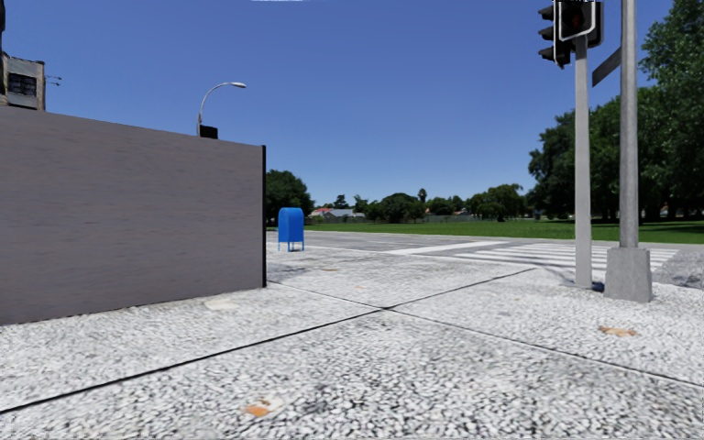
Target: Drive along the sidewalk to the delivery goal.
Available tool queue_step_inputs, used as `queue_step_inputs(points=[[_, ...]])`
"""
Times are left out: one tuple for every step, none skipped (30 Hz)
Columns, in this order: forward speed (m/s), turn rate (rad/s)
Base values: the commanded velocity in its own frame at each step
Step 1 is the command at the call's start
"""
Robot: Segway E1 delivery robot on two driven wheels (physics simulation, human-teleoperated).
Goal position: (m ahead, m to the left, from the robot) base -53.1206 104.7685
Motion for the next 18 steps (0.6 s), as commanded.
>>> queue_step_inputs(points=[[0.0, 0.55], [0.0, 0.55], [0.06, 0.55], [0.06, 0.55], [0.1, 0.55], [0.11, 0.56], [0.12, 0.56], [0.12, 0.56], [0.12, 0.57], [0.13, 0.57], [0.14, 0.58], [0.14, 0.58], [0.18, 0.58], [0.21, 0.58], [0.23, 0.58], [0.23, 0.58], [0.24, 0.58], [0.25, 0.58]])
